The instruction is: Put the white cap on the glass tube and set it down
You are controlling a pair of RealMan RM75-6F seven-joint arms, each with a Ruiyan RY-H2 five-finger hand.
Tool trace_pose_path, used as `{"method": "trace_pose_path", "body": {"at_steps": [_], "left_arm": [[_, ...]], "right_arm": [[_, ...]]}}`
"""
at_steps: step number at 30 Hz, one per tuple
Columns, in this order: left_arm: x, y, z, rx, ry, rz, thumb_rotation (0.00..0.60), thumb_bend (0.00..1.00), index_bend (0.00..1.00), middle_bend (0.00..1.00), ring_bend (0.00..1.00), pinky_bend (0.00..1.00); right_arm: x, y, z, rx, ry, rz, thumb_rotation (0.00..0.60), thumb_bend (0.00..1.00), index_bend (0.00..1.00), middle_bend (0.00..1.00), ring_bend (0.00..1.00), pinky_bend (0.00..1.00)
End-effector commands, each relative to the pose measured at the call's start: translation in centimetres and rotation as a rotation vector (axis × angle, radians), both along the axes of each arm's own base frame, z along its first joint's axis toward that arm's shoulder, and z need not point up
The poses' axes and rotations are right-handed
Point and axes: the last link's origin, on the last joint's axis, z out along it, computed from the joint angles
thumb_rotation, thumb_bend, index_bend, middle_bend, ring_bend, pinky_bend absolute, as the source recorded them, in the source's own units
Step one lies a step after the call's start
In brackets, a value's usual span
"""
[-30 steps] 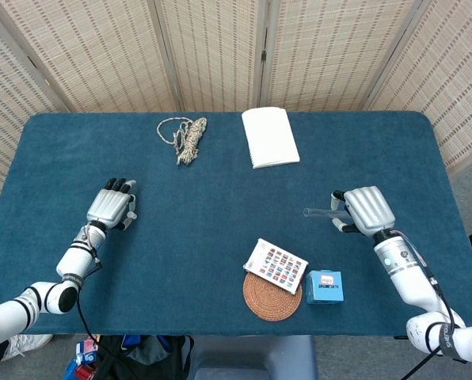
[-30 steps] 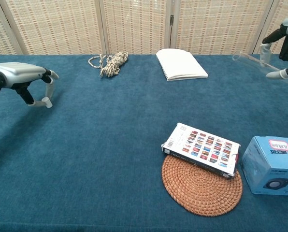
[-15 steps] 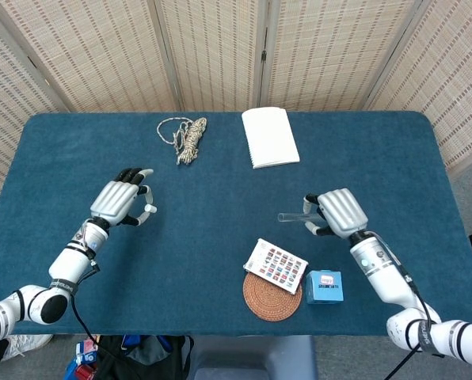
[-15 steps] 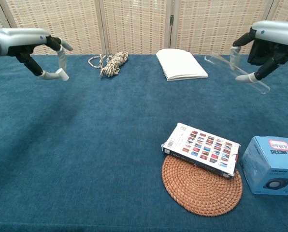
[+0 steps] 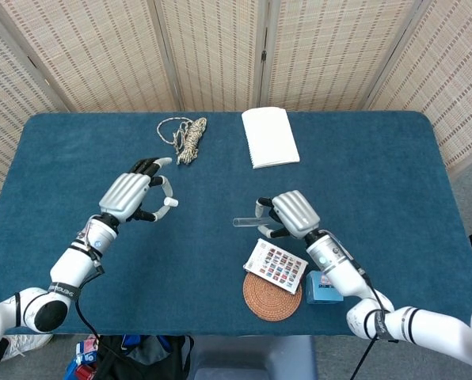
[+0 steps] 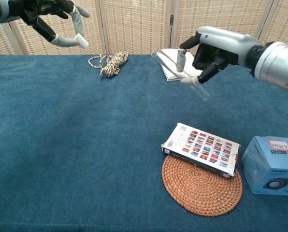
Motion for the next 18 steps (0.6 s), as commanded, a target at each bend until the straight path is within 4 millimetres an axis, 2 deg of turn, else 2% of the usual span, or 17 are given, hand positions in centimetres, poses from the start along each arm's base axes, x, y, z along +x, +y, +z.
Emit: {"method": "trace_pose_path", "body": {"at_steps": [1,6,18], "left_arm": [[0.9,-0.2,0.3,0.004,-0.03,-0.009,0.6,0.37,0.56,0.05,0.0,0.0],[1.7,-0.8,0.2,0.001,-0.036,-0.033,0.6,0.37,0.56,0.05,0.0,0.0],[3.6,-1.7,-0.6,0.017,-0.021,-0.106,0.6,0.37,0.55,0.05,0.0,0.0]], "right_arm": [[1.4,-0.5,-1.1,0.003,-0.061,0.025,0.6,0.83,0.86,1.0,1.0,1.0],[2.4,-1.0,-2.7,0.017,-0.113,0.031,0.6,0.83,0.86,1.0,1.0,1.0],[3.7,-2.3,-4.7,0.023,-0.174,0.009,0.6,0.83,0.86,1.0,1.0,1.0]]}}
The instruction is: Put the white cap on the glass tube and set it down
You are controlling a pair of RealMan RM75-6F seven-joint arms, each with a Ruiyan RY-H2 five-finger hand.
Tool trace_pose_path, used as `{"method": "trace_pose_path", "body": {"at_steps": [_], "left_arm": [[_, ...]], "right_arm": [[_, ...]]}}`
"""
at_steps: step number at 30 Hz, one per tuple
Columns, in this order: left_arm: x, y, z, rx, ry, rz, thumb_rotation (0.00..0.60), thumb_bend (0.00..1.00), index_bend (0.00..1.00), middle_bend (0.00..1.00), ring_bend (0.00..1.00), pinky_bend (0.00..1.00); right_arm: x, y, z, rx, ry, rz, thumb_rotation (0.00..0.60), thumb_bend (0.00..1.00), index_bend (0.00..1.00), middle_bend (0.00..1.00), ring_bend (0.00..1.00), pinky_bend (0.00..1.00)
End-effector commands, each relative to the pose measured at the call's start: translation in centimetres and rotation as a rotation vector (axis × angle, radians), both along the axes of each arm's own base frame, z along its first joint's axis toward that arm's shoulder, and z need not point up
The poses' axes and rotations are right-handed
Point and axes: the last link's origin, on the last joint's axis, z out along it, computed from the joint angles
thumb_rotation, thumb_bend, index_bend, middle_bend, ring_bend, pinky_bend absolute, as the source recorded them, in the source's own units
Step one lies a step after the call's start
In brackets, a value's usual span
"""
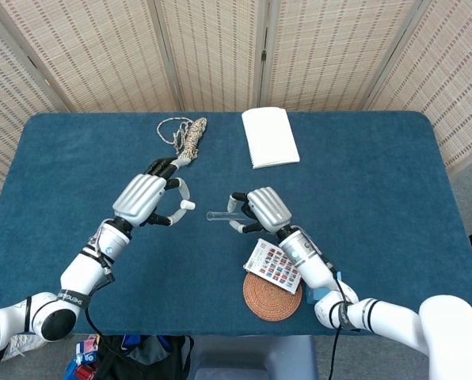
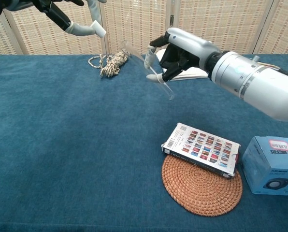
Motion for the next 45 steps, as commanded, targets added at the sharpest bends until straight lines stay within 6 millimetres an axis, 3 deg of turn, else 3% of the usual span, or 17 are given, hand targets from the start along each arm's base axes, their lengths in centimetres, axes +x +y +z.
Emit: {"method": "trace_pose_path", "body": {"at_steps": [1,45], "left_arm": [[0.5,-0.3,-0.4,0.015,0.018,-0.031,0.6,0.37,0.55,0.05,0.0,0.0],[1.5,-0.4,-2.4,0.058,0.049,-0.076,0.6,0.37,0.56,0.05,0.0,0.0]], "right_arm": [[0.4,-0.3,-0.4,0.002,-0.011,-0.007,0.6,0.83,0.86,1.0,1.0,1.0],[1.6,-0.9,-1.2,0.008,-0.062,-0.024,0.6,0.84,0.86,1.0,1.0,1.0]]}}
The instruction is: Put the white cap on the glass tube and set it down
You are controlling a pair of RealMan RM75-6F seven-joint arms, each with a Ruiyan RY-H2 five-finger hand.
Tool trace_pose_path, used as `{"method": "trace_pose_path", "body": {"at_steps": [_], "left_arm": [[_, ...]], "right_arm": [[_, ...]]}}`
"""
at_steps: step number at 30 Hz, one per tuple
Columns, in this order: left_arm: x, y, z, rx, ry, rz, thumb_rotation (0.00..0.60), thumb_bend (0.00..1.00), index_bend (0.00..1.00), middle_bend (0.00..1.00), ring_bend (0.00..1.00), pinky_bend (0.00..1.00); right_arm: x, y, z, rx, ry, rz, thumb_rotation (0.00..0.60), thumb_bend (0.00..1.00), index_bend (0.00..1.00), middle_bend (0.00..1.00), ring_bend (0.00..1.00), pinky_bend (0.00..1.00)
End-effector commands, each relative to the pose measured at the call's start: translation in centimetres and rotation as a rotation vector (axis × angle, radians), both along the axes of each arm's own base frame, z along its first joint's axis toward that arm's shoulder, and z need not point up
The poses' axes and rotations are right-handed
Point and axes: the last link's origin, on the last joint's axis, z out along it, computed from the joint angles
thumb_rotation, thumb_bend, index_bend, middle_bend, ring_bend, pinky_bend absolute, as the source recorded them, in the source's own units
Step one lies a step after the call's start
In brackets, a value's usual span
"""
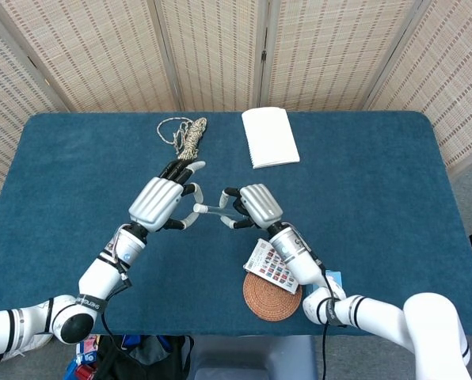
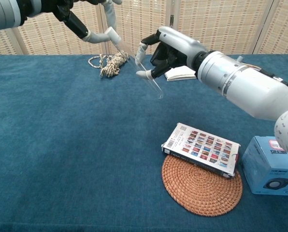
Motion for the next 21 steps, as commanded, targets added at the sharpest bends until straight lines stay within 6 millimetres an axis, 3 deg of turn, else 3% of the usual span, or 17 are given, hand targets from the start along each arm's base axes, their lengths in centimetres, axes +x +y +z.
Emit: {"method": "trace_pose_path", "body": {"at_steps": [1,17,21], "left_arm": [[-0.04,0.01,-0.11,-0.001,-0.001,0.0,0.6,0.37,0.56,0.05,0.0,0.0],[-0.15,0.0,-0.66,-0.013,0.006,0.004,0.6,0.37,0.56,0.05,0.0,0.0],[-0.25,0.0,-0.76,-0.022,0.018,0.007,0.6,0.37,0.49,0.05,0.0,0.0]], "right_arm": [[0.08,0.0,-0.12,0.002,-0.005,-0.002,0.6,0.84,0.86,1.0,1.0,1.0],[0.77,0.09,-0.61,0.009,-0.031,-0.002,0.6,0.85,0.89,1.0,1.0,1.0],[0.68,0.09,-0.63,0.011,-0.021,-0.003,0.6,0.85,0.89,1.0,1.0,1.0]]}}
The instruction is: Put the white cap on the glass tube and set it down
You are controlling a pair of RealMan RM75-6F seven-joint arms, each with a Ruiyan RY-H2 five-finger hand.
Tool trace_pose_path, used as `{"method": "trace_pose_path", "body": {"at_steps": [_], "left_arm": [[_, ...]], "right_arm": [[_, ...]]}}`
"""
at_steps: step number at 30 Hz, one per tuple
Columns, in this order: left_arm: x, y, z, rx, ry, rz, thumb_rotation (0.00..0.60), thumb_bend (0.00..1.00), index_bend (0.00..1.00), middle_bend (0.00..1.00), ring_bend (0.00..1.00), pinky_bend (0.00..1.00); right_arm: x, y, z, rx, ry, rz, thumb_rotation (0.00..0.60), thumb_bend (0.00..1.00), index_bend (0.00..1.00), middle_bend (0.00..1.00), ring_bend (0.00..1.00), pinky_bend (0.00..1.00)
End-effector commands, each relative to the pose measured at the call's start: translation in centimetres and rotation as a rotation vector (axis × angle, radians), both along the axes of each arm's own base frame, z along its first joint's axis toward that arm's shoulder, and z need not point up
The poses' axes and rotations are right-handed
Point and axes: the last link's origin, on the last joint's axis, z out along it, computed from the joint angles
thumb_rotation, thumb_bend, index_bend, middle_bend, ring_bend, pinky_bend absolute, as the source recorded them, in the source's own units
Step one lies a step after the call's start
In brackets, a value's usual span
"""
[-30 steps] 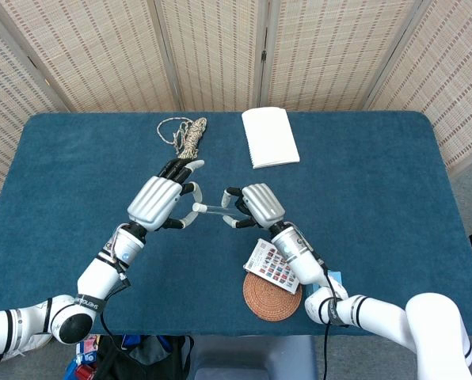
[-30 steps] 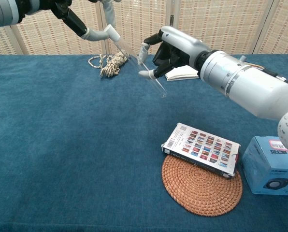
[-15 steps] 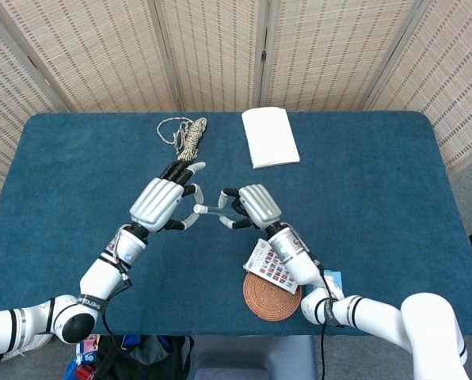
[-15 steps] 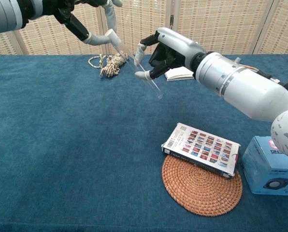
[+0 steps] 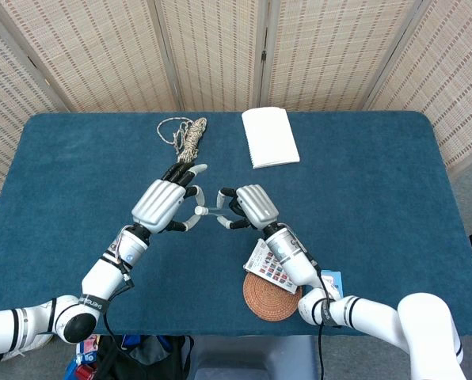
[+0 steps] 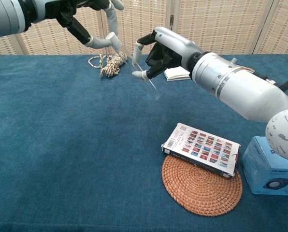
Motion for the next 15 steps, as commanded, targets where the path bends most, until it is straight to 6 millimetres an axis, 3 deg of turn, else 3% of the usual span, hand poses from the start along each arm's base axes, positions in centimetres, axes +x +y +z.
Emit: {"method": "trace_pose_path", "body": {"at_steps": [1,4,7,15], "left_arm": [[-0.1,0.0,0.0,-0.007,0.013,0.003,0.6,0.37,0.43,0.05,0.0,0.0],[-0.3,0.0,-0.1,-0.018,0.034,0.018,0.6,0.35,0.19,0.04,0.0,0.0],[-0.7,0.2,-0.1,-0.034,0.058,0.048,0.6,0.3,0.02,0.01,0.0,0.0],[-3.2,0.9,1.0,-0.027,0.101,0.143,0.6,0.28,0.0,0.0,0.0,0.0]], "right_arm": [[-0.1,0.0,0.0,0.001,0.008,-0.002,0.6,0.85,0.89,1.0,1.0,1.0],[-0.3,0.0,0.0,0.005,0.024,-0.006,0.6,0.86,0.89,1.0,1.0,1.0],[-0.5,0.0,0.0,0.008,0.065,-0.002,0.6,0.86,0.89,1.0,1.0,1.0],[-1.5,-0.9,1.7,0.007,0.261,0.016,0.6,0.86,0.89,1.0,1.0,1.0]]}}
